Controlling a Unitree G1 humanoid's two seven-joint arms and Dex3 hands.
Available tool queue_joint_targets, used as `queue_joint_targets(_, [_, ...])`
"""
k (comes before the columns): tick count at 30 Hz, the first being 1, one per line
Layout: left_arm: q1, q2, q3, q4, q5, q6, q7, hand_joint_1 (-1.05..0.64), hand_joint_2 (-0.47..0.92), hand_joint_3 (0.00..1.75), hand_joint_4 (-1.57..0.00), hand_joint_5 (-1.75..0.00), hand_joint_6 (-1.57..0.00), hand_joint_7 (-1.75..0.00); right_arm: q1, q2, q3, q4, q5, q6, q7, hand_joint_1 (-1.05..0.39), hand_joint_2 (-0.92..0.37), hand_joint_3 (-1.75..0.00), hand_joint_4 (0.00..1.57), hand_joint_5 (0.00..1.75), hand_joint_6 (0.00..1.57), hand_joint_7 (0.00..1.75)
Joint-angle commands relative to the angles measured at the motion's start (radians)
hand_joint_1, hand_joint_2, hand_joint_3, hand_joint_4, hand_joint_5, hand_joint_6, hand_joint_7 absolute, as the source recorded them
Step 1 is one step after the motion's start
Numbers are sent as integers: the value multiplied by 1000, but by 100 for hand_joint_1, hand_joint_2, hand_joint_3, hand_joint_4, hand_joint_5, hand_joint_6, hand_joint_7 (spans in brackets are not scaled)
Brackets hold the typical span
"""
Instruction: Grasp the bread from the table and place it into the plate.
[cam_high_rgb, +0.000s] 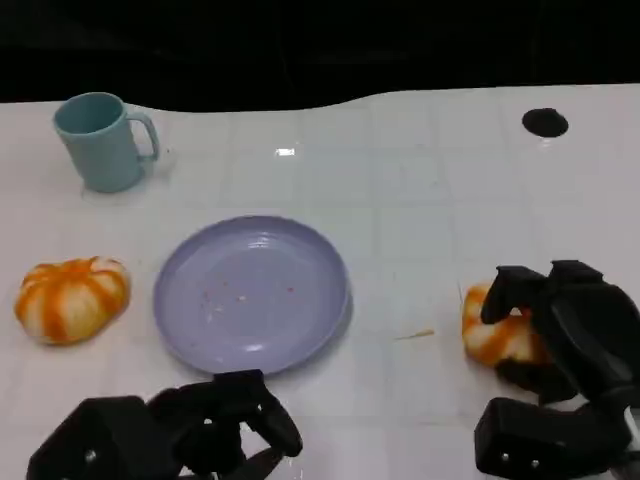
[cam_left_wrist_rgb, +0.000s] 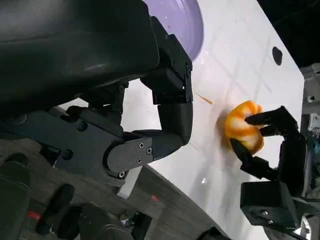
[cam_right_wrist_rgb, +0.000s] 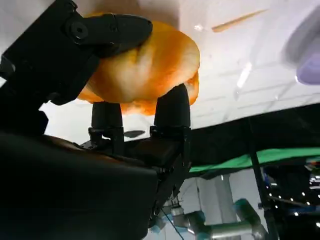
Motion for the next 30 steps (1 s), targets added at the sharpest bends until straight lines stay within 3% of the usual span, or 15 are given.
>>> queue_joint_targets(1, [-3,1,-4,-9,8,0,6,-34,86,63,-63,-175,-59,-146,-24,33,-1,-67,47,-30,3,-8,-36,-97,95,175,70,174])
queue_joint_targets(3, [-3,-1,-7,-10,10,4,6,-34,86,63,-63,-175,-58,-146,-25,58,1,-101,74,-25,36,-11,-35,-108,95,175,69,175])
queue_joint_targets(11, [-2,-9,-18,-11,10,-2,6,-33,86,63,-64,-175,-58,-145,-67,162,20,-127,140,-21,128,-12,-35,-123,95,175,71,173])
queue_joint_targets(15, [0,-8,-26,-22,17,10,7,-33,86,63,-64,-175,-58,-145,-96,209,32,-102,182,-19,185,-12,-34,-131,95,175,77,155])
queue_joint_targets(20, [3,-13,-37,-31,21,18,8,-33,86,64,-64,-175,-59,-144,-162,270,54,-17,207,-28,206,-10,-35,-128,90,175,71,168])
queue_joint_targets(30, [12,-29,-63,-33,33,10,20,-32,85,65,-66,-175,-60,-144,-339,395,90,238,231,-54,197,-13,-40,-121,86,175,66,168])
